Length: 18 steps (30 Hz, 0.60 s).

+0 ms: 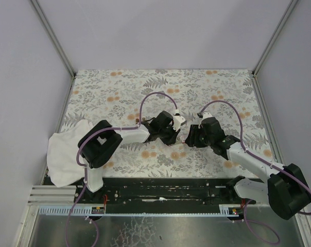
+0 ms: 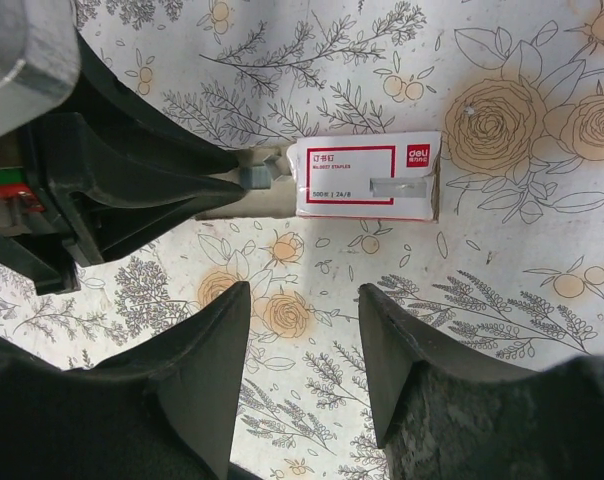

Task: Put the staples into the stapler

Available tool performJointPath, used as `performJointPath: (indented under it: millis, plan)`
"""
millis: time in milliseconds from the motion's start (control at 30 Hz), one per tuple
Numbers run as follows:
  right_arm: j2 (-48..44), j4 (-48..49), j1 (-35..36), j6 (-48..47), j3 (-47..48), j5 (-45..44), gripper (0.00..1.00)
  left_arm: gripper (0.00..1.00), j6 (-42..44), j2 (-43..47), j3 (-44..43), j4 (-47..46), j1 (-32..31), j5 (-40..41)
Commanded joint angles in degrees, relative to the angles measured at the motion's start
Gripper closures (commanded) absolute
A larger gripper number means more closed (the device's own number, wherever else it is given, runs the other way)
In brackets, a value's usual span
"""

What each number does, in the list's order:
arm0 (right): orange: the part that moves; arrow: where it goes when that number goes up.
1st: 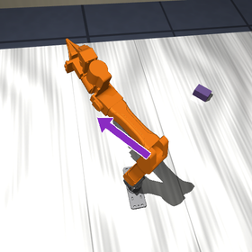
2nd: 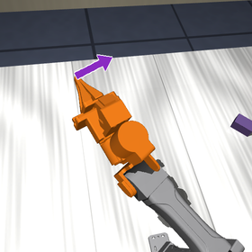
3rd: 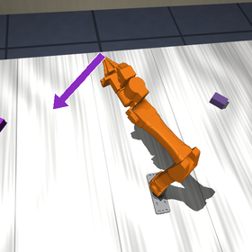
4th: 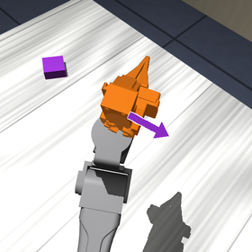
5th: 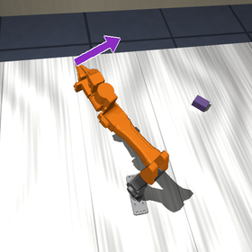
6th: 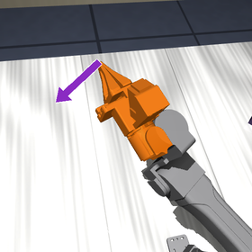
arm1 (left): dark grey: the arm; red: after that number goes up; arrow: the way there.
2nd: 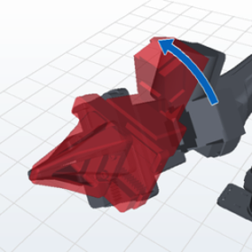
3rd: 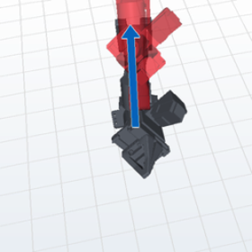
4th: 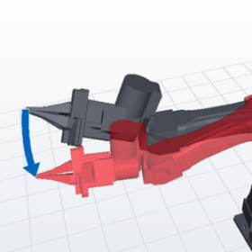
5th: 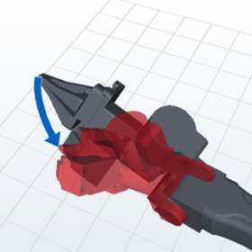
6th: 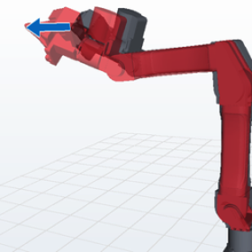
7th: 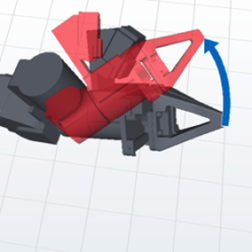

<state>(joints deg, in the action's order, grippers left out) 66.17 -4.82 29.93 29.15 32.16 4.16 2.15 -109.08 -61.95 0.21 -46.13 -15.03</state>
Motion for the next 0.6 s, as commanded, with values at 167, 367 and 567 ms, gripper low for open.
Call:
performJointPath:
  millis: [167,367,567]
  plan:
    - [-3.4,0.1,-0.7,-0.2,-0.2,-0.1,0.46,0.87,-0.3,-0.5,1.1,-1.0,-0.2,-1.7]
    - [-4.6,-0.2,-0.9,-0.3,-0.8,-0.2,0.46,0.89,-1.9,3.8,3.4,-2.6,-0.2,-1.0]
    - [-5.0,-0.5,-1.0,-0.5,-1.0,-0.3,0.46,0.9,-2.1,4.8,3.2,-2.7,-0.2,-1.0]
